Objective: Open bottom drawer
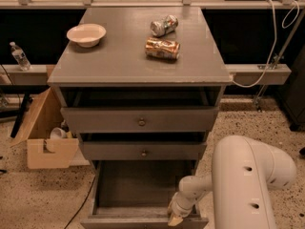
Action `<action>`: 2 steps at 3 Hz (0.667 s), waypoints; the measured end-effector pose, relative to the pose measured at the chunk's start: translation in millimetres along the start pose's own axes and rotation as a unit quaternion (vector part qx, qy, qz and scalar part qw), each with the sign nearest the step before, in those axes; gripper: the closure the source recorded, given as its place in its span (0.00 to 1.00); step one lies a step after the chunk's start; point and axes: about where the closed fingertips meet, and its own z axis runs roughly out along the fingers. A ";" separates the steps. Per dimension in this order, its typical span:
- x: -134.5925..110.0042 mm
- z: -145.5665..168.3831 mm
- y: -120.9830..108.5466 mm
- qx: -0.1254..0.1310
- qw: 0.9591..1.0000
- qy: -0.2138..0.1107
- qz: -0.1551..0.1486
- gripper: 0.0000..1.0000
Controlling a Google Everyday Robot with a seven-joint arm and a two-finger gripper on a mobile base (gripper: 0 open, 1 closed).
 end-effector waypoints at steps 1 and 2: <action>14.2 -22.9 -0.4 0.022 1.000 -0.008 0.011 0.12; 42.6 -69.9 1.7 0.069 0.997 -0.015 0.036 0.00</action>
Offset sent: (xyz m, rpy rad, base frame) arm 0.0197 -0.1201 0.0999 0.0197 -0.2045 -0.2262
